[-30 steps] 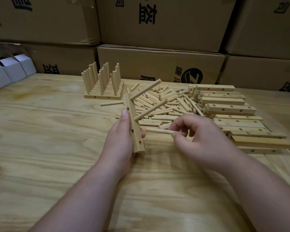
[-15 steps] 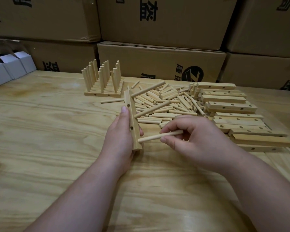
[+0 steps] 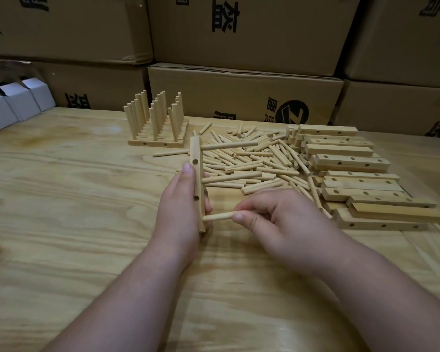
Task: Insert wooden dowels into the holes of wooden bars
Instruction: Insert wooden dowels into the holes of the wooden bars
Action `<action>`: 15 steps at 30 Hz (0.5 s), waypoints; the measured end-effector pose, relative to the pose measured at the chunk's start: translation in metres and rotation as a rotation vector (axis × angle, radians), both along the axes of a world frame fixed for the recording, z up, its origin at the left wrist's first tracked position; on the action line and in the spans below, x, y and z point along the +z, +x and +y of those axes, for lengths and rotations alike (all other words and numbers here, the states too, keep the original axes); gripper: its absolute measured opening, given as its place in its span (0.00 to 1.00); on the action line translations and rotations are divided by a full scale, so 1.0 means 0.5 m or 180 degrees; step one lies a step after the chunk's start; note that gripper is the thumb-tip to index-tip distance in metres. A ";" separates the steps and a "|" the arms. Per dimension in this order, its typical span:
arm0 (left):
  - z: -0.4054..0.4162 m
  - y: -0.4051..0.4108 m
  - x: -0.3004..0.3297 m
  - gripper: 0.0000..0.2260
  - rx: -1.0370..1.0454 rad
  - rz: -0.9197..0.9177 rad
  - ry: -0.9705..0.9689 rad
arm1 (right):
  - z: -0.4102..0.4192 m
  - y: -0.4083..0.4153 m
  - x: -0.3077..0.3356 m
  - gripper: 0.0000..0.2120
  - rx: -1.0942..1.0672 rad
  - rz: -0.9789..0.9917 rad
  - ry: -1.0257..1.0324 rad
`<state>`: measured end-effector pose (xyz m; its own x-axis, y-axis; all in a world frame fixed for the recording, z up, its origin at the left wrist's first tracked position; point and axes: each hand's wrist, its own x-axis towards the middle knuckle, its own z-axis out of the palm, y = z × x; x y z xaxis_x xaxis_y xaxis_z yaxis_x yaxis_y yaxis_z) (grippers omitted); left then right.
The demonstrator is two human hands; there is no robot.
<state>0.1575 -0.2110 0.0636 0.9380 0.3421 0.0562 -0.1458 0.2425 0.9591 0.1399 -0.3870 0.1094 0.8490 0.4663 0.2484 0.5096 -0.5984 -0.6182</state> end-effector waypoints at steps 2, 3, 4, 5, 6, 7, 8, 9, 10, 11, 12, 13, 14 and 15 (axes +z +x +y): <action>0.000 -0.001 -0.002 0.21 0.0050 -0.0044 0.0104 | 0.001 0.000 -0.005 0.07 -0.0039 0.0118 0.0061; -0.001 -0.002 -0.002 0.21 0.0056 -0.0071 0.0137 | 0.000 0.001 -0.007 0.07 -0.0050 0.0158 0.0081; -0.001 -0.003 -0.002 0.21 0.0050 -0.0093 0.0165 | 0.000 0.003 -0.009 0.07 -0.0058 0.0194 0.0090; -0.002 -0.004 -0.002 0.21 0.0044 -0.0106 0.0197 | -0.001 0.005 -0.010 0.06 -0.0061 0.0234 0.0087; -0.002 -0.004 -0.001 0.22 0.0044 -0.0113 0.0246 | -0.002 0.006 -0.012 0.07 -0.0056 0.0282 0.0075; -0.003 -0.005 0.000 0.22 0.0052 -0.0125 0.0314 | -0.003 0.007 -0.013 0.07 -0.0046 0.0346 0.0070; -0.003 -0.007 0.001 0.22 0.0066 -0.0152 0.0395 | -0.004 0.008 -0.014 0.07 -0.0034 0.0423 0.0087; -0.004 -0.009 0.002 0.22 0.0077 -0.0190 0.0473 | -0.006 0.010 -0.015 0.06 -0.0014 0.0508 0.0127; -0.005 -0.011 0.004 0.22 0.0084 -0.0227 0.0547 | -0.008 0.011 -0.014 0.06 0.0012 0.0595 0.0167; -0.007 -0.012 0.005 0.22 0.0087 -0.0255 0.0618 | -0.011 0.013 -0.014 0.06 0.0043 0.0677 0.0190; -0.008 -0.014 0.006 0.21 0.0090 -0.0277 0.0676 | -0.013 0.015 -0.014 0.06 0.0072 0.0746 0.0199; -0.010 -0.016 0.007 0.20 0.0097 -0.0300 0.0716 | -0.015 0.017 -0.014 0.06 0.0093 0.0789 0.0203; -0.010 -0.017 0.008 0.20 0.0113 -0.0327 0.0746 | -0.016 0.018 -0.016 0.06 0.0101 0.0805 0.0213; -0.011 -0.018 0.008 0.19 0.0137 -0.0352 0.0775 | -0.016 0.019 -0.017 0.06 0.0100 0.0796 0.0235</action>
<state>0.1485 -0.2163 0.0678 0.9064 0.3454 0.2430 -0.2582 -0.0021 0.9661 0.1493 -0.3949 0.1007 0.8737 0.4819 0.0671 0.3532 -0.5333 -0.7687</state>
